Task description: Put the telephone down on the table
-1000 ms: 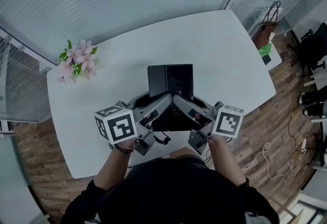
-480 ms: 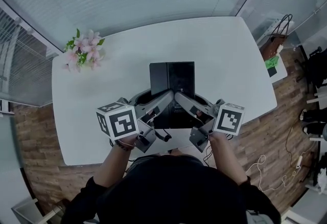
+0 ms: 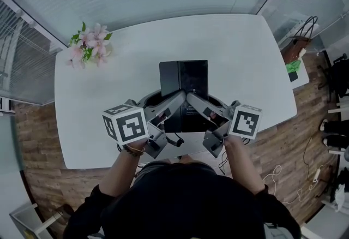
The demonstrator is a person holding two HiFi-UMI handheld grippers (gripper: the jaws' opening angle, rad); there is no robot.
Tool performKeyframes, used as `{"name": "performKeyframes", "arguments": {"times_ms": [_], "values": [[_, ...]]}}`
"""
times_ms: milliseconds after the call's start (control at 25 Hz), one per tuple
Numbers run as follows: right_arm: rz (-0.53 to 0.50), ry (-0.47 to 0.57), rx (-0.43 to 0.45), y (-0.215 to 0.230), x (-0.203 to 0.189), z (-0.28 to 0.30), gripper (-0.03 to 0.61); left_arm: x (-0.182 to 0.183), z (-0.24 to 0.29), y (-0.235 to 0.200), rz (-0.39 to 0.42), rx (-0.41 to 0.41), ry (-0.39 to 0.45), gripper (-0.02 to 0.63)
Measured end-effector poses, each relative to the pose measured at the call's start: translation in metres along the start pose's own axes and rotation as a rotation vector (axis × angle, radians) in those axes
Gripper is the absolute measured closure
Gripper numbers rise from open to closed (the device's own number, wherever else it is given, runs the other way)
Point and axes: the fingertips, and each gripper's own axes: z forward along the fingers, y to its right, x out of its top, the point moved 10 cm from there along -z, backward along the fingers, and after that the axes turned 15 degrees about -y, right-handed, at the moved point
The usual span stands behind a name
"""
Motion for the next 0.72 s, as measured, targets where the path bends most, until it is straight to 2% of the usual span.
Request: {"name": "performKeyframes", "arguments": {"times_ms": [600,720], "values": [[0.038,-0.031,0.024,0.025,-0.007,0.010,0.394,-0.011,0.010,-0.023,-0.036,0.019,0.005,0.393],[0.037,-0.038,-0.012,0.034,-0.009,0.010,0.394,-0.014,0.012,-0.028,-0.047,0.026,-0.002,0.393]]}}
